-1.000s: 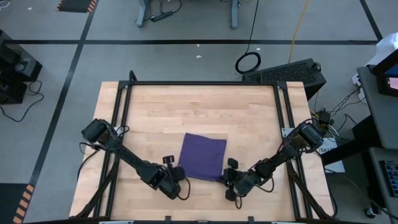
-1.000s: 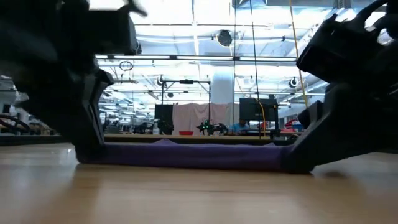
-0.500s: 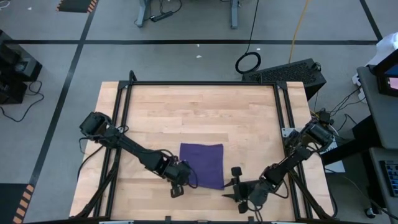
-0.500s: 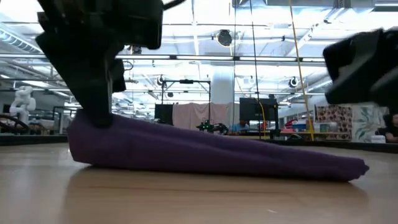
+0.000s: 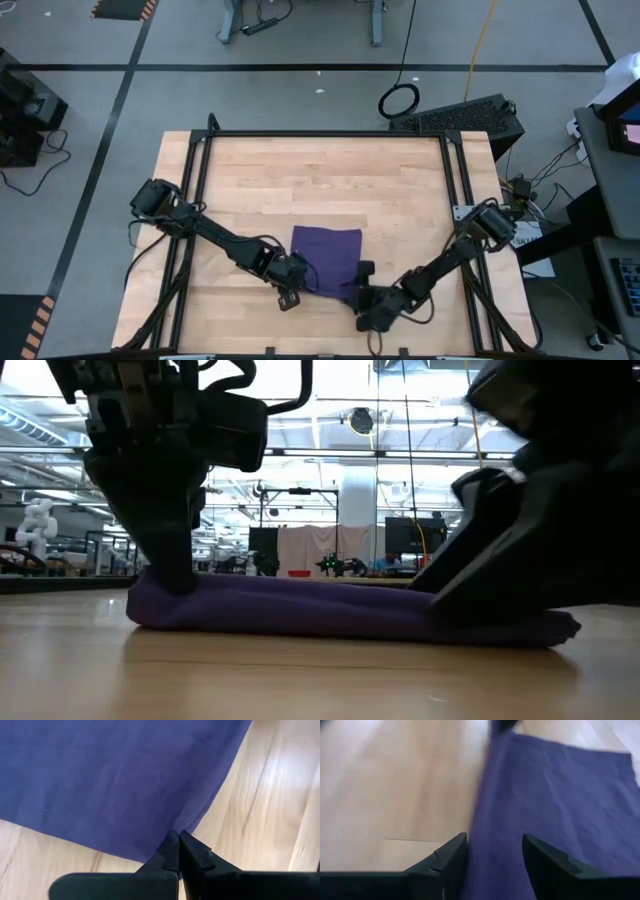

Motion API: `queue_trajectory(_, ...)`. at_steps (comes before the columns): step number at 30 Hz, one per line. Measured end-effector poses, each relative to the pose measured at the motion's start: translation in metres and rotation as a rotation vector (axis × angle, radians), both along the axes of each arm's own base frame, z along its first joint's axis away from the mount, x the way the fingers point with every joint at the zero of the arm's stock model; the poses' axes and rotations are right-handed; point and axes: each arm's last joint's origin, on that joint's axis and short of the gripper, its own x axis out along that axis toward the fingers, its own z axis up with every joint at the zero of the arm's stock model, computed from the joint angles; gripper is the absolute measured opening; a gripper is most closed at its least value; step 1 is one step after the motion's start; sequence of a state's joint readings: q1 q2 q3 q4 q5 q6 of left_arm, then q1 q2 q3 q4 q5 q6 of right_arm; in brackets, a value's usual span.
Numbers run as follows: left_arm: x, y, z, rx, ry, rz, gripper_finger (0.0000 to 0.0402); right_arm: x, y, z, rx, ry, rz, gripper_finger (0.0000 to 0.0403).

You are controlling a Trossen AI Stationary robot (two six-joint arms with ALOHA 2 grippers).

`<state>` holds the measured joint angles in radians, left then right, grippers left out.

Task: Roll towel
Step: Roll the purple towel

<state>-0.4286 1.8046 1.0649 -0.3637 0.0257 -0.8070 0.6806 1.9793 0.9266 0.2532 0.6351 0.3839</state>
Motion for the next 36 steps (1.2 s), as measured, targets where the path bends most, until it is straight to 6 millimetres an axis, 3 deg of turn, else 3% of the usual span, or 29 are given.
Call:
queue_trajectory(15,-0.001,0.000,-0.002,0.012,-0.014,-0.002,0.0005,0.025,-0.031,0.001,0.261,0.139,0.062,0.0008)
queue_trajectory(19,-0.004,-0.006,-0.002,0.091,-0.048,-0.033,0.0033,0.032,-0.045,0.007,0.377,0.186,0.090,0.0009)
queue_trajectory(25,-0.022,-0.021,0.009,0.225,-0.079,-0.112,0.0105,0.036,-0.060,0.010,0.525,0.284,0.124,0.0004)
queue_trajectory(32,-0.034,-0.062,0.033,0.480,-0.435,-0.180,0.0177,0.040,-0.073,0.012,0.668,0.342,0.048,0.0002)
queue_trajectory(36,-0.025,-0.082,0.021,0.565,-0.574,-0.288,0.0188,0.042,-0.083,0.016,0.721,0.351,0.010,0.0001)
